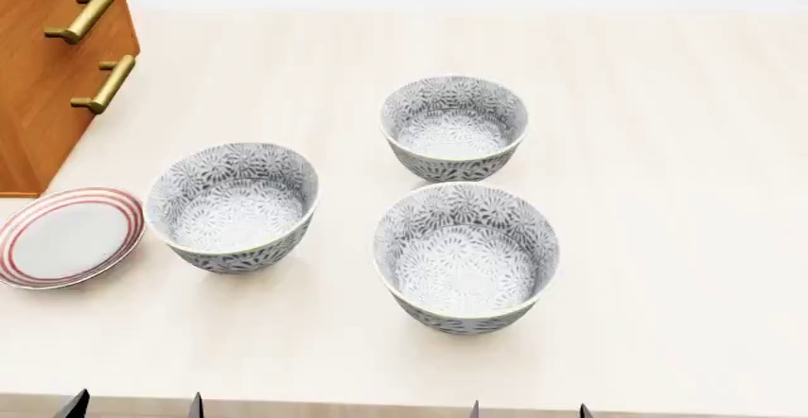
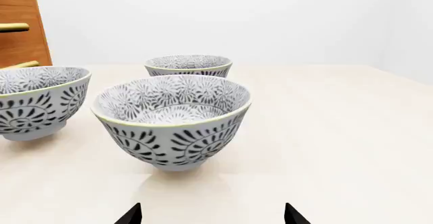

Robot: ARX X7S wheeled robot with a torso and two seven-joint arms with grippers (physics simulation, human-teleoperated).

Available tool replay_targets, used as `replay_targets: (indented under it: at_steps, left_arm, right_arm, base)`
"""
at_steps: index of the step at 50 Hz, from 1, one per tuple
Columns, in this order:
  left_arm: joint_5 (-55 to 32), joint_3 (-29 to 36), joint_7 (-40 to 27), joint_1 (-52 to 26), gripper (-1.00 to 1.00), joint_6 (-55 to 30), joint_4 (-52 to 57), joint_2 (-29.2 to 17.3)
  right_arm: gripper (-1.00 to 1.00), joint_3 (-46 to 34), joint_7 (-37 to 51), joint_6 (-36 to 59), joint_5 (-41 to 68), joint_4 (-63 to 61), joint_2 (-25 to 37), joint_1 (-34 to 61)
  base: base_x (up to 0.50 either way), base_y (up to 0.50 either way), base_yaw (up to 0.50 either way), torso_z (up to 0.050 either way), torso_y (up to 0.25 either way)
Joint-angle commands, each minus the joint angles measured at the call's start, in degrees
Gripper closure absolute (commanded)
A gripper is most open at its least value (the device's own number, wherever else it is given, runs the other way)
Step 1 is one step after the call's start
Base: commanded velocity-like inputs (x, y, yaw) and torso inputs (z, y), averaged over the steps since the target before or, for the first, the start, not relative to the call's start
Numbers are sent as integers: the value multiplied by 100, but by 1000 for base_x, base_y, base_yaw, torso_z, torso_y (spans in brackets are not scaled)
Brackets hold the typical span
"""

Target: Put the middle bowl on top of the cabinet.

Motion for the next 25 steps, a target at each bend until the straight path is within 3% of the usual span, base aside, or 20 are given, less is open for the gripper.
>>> replay_targets:
  at_steps: [1, 13, 14, 15, 25]
  left_arm:
    - [-76, 86, -86, 7, -100, -23, 31, -76]
    - [-308, 327, -266, 63, -100, -40, 192, -293]
    - [-4009, 3376, -3127, -686, -100, 1450, 1550, -3044]
    - [-149, 36, -14, 67, -100, -84, 255, -59]
    - [-267, 191, -337, -164, -100, -195, -154, -225]
  right_arm:
    - [-100, -85, 85, 11, 68, -23, 68, -11]
    - [-100, -317, 349, 82, 265, -293, 289, -114]
    - [-100, -576, 1688, 18, 111, -2007, 632, -365]
    - [-100, -50, 76, 100, 43, -357, 61, -151]
    - [-100, -247, 269, 94, 290, -111, 247, -29]
  base:
    - [0, 0, 0, 0, 0]
    - [0, 0, 0, 0, 0]
    - [0, 0, 0, 0, 0]
    - [0, 0, 0, 0, 0]
    - [0, 0, 0, 0, 0]
